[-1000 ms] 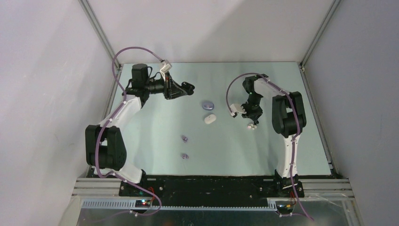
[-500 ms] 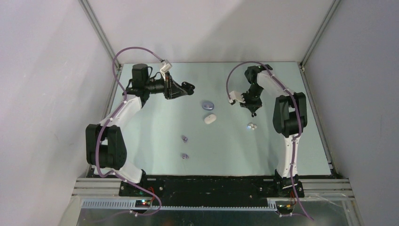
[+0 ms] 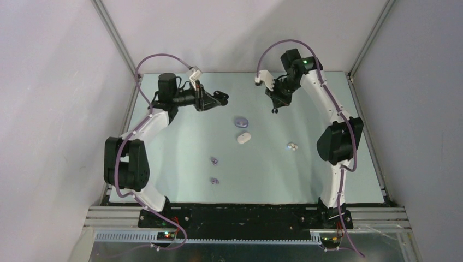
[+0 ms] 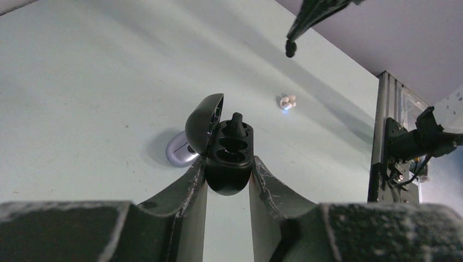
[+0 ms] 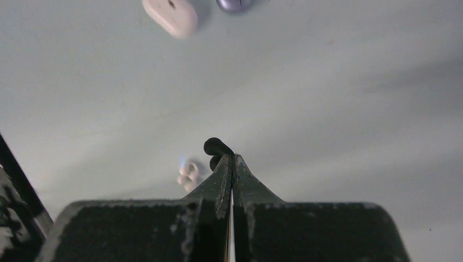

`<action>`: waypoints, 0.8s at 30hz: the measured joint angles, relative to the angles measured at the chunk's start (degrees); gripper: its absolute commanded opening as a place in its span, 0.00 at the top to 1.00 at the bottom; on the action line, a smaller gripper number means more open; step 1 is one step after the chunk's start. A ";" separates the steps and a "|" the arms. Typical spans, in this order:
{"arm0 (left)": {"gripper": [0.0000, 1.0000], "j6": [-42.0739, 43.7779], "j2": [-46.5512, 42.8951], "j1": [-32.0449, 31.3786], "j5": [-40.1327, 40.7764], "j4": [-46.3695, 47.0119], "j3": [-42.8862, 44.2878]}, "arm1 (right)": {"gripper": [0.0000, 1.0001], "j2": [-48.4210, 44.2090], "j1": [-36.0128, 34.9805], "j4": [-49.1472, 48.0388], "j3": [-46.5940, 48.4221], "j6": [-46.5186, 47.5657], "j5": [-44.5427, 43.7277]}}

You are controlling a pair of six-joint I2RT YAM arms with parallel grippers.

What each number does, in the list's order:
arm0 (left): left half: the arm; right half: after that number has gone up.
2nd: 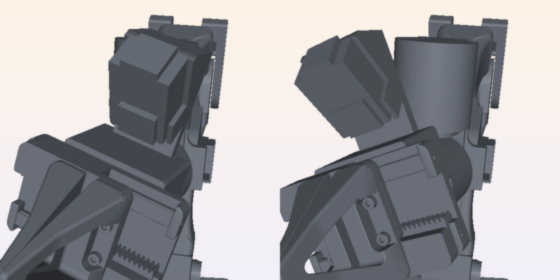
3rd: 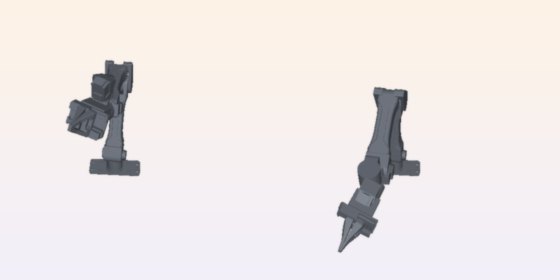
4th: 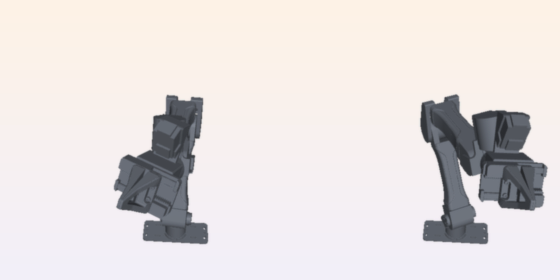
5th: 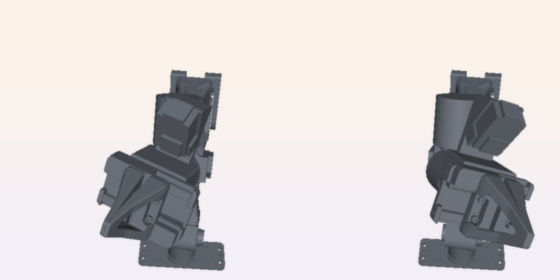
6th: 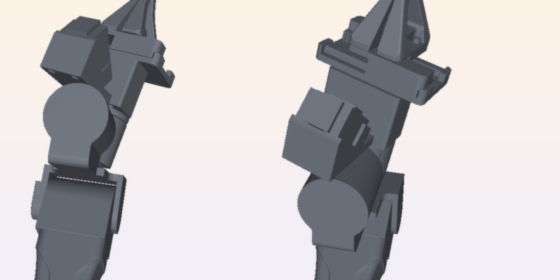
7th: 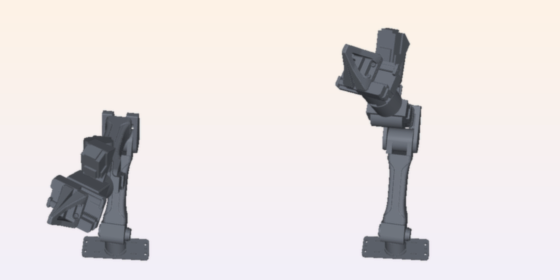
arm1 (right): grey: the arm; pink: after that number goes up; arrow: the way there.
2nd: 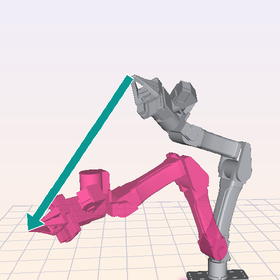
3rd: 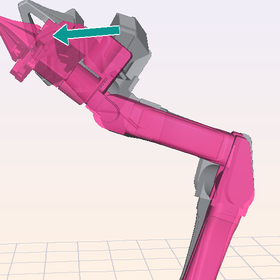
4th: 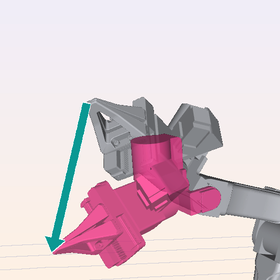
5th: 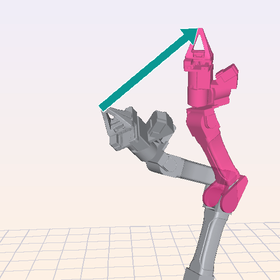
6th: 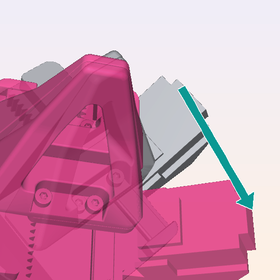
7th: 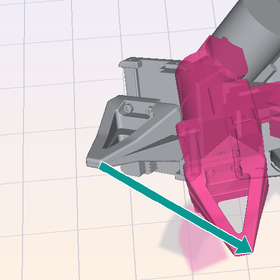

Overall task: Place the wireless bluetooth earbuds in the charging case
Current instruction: Pick up the earbud from the center of the board, then place the earbud in the charging case.

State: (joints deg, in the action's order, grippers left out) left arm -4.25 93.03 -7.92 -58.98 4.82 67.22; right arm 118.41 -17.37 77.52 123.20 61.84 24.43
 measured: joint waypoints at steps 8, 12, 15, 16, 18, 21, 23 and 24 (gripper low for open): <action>1.00 -5.75 1.53 -2.14 2.45 5.75 0.00 | 1.00 -7.23 -5.75 -12.22 0.07 -18.71 6.10; 1.00 -6.93 1.53 -2.82 2.93 7.63 0.00 | 1.00 -9.70 -7.98 -22.80 -0.48 -28.48 6.62; 1.00 -7.56 1.53 -2.97 3.21 8.46 0.00 | 1.00 -11.39 -9.55 -30.14 -2.47 -33.40 6.32; 1.00 -7.80 1.53 -2.99 3.34 8.81 -0.04 | 1.00 -11.89 -10.16 -32.20 -3.34 -34.47 6.23; 1.00 -8.00 1.46 -2.99 3.37 9.44 -0.26 | 1.00 -12.81 -11.50 -36.89 -5.70 -36.50 6.01; 1.00 -8.81 0.94 -3.02 3.93 10.29 -1.36 | 1.00 -12.98 -13.40 -40.00 -7.34 -37.83 5.77; 1.00 -9.38 0.48 -3.06 4.42 10.80 -2.10 | 1.00 -12.98 -14.67 -41.64 -8.35 -38.53 5.33; 1.00 -9.92 0.20 -3.10 4.68 11.21 -2.49 | 1.00 -12.98 -15.04 -42.07 -8.59 -38.77 5.16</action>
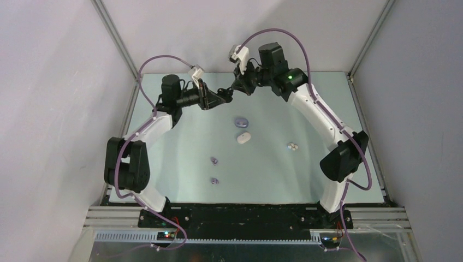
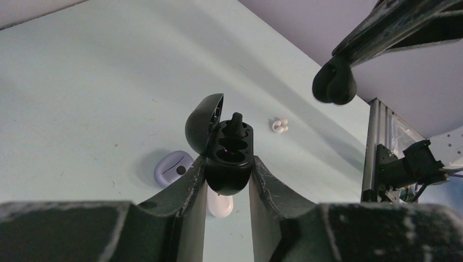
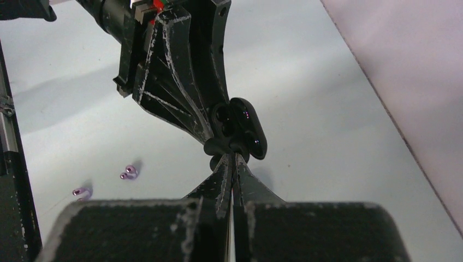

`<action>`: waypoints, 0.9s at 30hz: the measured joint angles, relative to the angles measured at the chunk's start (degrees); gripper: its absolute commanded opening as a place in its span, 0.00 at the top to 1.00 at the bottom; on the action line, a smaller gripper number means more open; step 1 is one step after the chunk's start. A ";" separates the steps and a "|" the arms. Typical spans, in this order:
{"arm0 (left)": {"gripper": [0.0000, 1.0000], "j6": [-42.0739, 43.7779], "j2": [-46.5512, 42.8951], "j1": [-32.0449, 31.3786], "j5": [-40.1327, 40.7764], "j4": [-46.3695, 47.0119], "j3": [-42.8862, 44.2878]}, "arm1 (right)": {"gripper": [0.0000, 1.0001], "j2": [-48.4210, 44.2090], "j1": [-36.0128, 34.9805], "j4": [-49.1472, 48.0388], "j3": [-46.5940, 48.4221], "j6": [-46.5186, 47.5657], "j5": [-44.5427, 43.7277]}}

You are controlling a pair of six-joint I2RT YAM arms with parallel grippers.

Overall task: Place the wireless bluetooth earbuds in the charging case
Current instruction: Place the earbud in the charging case.

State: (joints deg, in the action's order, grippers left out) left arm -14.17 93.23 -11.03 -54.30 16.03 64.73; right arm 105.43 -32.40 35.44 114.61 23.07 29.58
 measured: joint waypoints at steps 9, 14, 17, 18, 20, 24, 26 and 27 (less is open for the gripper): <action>1.00 -2.93 -2.64 -0.11 0.48 3.19 -1.31 | 1.00 -0.11 -1.92 -3.85 -2.47 -0.35 -3.34; 1.00 -3.48 -3.04 -0.11 0.59 4.09 -1.79 | 1.00 -0.11 -2.05 -4.55 -3.23 -0.39 -4.94; 1.00 -3.69 -3.04 -0.11 0.61 4.31 -1.97 | 1.00 -0.11 -2.16 -5.70 -3.23 -0.48 -5.27; 1.00 -3.76 -3.04 -0.11 0.59 4.31 -1.97 | 1.00 -0.11 -2.16 -5.92 -3.23 -0.50 -5.35; 1.00 -3.76 -3.04 -0.11 0.59 4.33 -1.97 | 1.00 -0.11 -2.29 -6.54 -3.21 -0.55 -5.40; 1.00 -3.76 -3.04 -0.11 0.57 4.26 -1.97 | 1.00 -0.11 -2.73 -7.06 -3.21 -0.50 -5.33; 1.00 -3.72 -3.04 -0.11 0.57 4.26 -1.97 | 1.00 -0.11 -2.82 -7.06 -3.23 -0.48 -5.25; 1.00 -3.65 -3.04 -0.11 0.57 4.24 -1.97 | 1.00 -0.11 -2.89 -7.04 -3.23 -0.46 -5.11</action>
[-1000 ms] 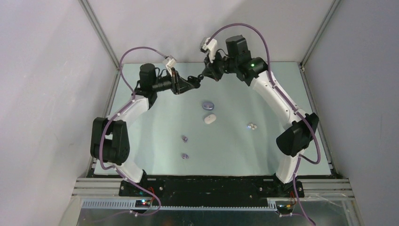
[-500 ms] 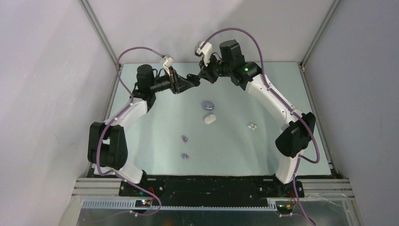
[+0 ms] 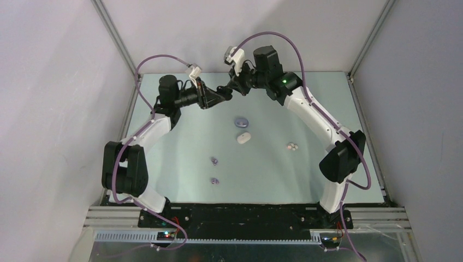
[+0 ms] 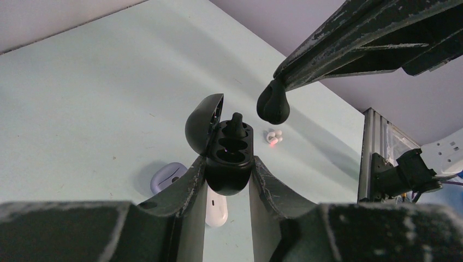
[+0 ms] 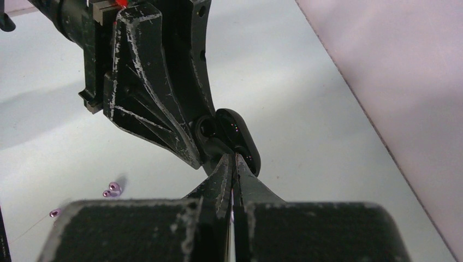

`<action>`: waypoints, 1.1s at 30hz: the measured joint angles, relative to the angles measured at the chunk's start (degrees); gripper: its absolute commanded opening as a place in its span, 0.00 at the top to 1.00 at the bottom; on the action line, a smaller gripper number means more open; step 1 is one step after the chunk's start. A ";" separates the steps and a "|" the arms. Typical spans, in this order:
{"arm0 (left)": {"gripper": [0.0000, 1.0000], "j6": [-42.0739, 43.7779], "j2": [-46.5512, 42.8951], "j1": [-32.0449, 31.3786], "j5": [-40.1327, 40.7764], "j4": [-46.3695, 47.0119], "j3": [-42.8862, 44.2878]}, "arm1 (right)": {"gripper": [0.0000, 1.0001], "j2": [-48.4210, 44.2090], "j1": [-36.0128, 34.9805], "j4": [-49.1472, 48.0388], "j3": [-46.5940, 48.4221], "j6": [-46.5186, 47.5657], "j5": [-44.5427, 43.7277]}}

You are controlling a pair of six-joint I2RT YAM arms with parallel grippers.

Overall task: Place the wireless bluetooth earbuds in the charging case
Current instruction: Place the earbud in the charging case.

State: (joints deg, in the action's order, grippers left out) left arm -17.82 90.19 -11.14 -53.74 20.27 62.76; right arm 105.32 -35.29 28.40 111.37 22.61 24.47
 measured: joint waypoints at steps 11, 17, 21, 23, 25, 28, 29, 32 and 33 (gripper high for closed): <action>1.00 1.40 0.00 -0.44 -0.59 -0.83 0.00 | 1.00 0.11 -0.28 -0.02 0.00 0.20 0.48; 1.00 1.68 0.00 -0.46 -0.70 -1.14 0.00 | 1.00 0.28 -0.33 0.04 0.02 0.57 0.90; 1.00 1.77 0.02 -0.48 -0.90 -1.09 0.00 | 1.00 0.63 -0.42 0.09 0.02 0.81 1.51; 1.00 1.77 0.00 -0.48 -1.01 -1.09 0.00 | 1.00 0.98 -0.50 0.09 0.02 1.01 1.55; 1.00 1.77 0.00 -0.48 -1.09 -1.09 0.00 | 1.00 1.38 -0.55 0.09 0.02 1.14 1.53; 1.00 1.77 0.00 -0.48 -1.14 -1.07 0.00 | 1.00 1.95 -0.59 0.07 0.02 1.44 1.51; 1.00 1.77 0.00 -0.48 -1.14 -1.07 0.00 | 1.00 2.10 -0.61 0.09 0.02 1.57 1.49; 1.00 1.77 0.00 -0.48 -1.38 -1.11 0.00 | 1.00 2.45 -0.66 0.02 0.02 2.05 1.46; 1.00 1.77 0.02 -0.48 -1.49 -1.11 0.00 | 1.00 2.47 -0.66 0.02 0.02 2.16 1.46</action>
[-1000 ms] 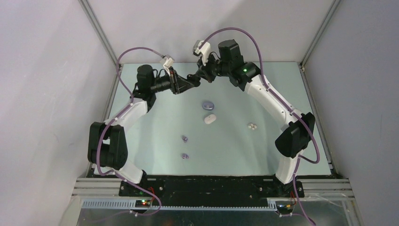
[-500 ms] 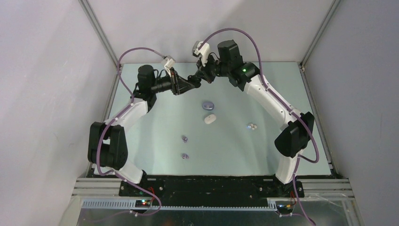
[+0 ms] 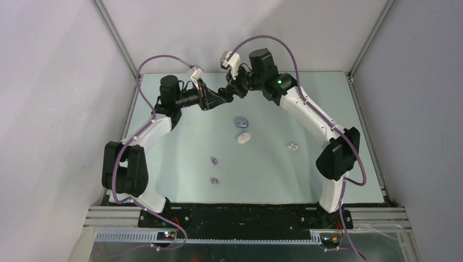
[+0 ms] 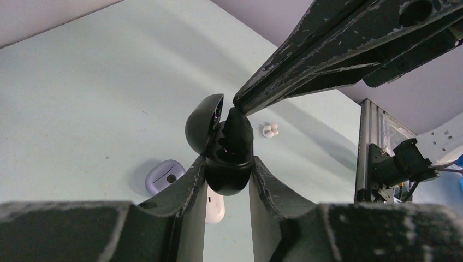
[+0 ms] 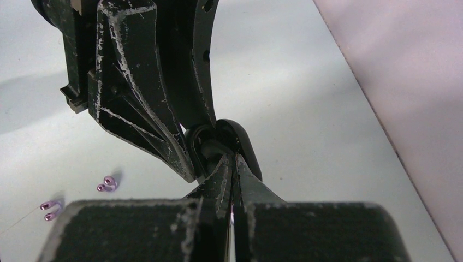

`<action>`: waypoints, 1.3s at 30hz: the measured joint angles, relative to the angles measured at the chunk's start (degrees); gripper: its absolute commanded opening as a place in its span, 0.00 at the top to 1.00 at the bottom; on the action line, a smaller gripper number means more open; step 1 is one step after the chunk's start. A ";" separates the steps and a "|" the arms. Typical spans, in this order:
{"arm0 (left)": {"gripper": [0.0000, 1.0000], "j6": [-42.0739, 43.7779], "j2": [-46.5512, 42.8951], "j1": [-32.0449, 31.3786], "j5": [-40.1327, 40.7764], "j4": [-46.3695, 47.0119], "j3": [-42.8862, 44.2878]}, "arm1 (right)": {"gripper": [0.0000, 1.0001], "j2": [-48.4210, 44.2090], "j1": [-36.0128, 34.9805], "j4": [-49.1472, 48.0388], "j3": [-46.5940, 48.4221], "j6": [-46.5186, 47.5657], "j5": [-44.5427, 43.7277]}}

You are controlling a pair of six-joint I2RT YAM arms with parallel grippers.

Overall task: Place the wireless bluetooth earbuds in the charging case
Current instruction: Place the earbud in the charging case.

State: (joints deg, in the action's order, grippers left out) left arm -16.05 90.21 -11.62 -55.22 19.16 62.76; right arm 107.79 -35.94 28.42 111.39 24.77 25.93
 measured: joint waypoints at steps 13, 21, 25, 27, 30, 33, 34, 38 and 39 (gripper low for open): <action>1.00 0.00 0.00 -0.07 -0.76 -0.09 0.00 | 1.00 0.46 -0.48 0.37 0.00 1.84 0.52; 1.00 0.00 -0.02 -0.15 -0.90 -0.39 0.00 | 1.00 0.81 -0.59 0.42 0.00 1.53 0.48; 1.00 0.02 0.00 -0.15 -0.68 -0.50 0.00 | 1.00 1.36 -0.61 0.76 0.76 1.36 0.44; 1.00 0.02 -0.02 -0.15 -0.50 -0.66 0.00 | 1.00 1.42 -0.68 1.14 0.94 1.33 -0.13; 1.00 0.02 0.00 -0.15 -0.44 -0.83 0.00 | 1.00 1.42 -1.07 1.90 1.36 1.14 -1.81; 1.00 0.02 0.00 -0.15 -0.44 -0.85 0.00 | 1.00 1.42 -1.36 2.47 1.70 0.72 -3.58; 1.00 0.00 -0.02 -0.15 -0.42 -0.85 0.00 | 1.00 1.42 -1.40 2.62 1.79 0.70 -4.09; 1.00 0.00 -0.02 -0.15 -0.42 -0.85 0.00 | 1.00 1.42 -2.03 2.97 1.99 0.66 -5.57; 1.00 0.00 -0.02 -0.15 -0.42 -0.85 0.00 | 1.00 1.42 -2.23 3.02 1.99 0.55 -6.03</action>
State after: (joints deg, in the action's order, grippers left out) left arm -16.05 90.19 -11.77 -55.64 18.31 62.76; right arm 109.21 -38.17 31.44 113.38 25.32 19.90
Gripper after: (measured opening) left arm 0.329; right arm 0.007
